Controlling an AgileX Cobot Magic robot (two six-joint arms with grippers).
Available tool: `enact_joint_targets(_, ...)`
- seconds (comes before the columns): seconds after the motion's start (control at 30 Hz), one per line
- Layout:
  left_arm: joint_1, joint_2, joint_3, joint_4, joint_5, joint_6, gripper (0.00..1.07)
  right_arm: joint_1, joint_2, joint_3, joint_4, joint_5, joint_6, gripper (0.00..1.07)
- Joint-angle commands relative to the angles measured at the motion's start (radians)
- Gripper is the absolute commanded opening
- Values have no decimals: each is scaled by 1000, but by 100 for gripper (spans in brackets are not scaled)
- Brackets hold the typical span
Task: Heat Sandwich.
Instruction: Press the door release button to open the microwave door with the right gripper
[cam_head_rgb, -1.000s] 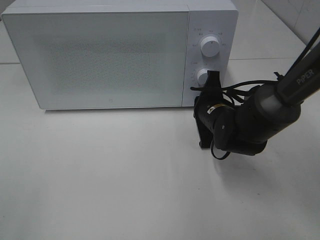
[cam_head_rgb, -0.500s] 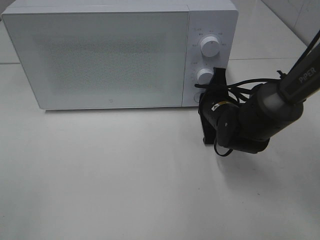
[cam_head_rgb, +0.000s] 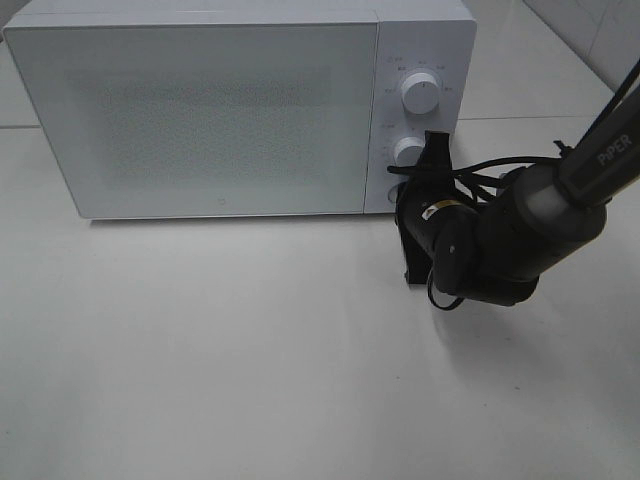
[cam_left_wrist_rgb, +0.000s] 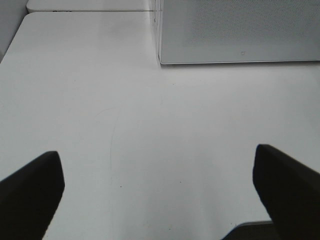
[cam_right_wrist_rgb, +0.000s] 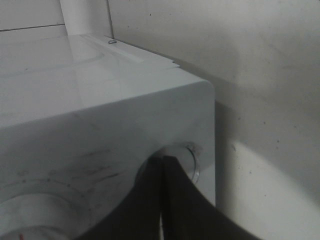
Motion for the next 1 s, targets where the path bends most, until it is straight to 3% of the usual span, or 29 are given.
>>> enact_joint_targets(0.03,4,-6,1,-7,-4,-8,97,-27,-2,-38,-27,-44,-16,0)
enact_joint_targets(0.53,4,-6,1,-7,-4,-8,97,-33,-2,-75,4,-122,-49,0)
enact_joint_targets(0.83,4,-6,1,-7,-4,-8,97,-33,77,-197,43,-158,-122,0)
enact_joint_targets(1.0,4,-6,1,-7,-4,-8,97,-33,80,-211,50,-183,-164,0)
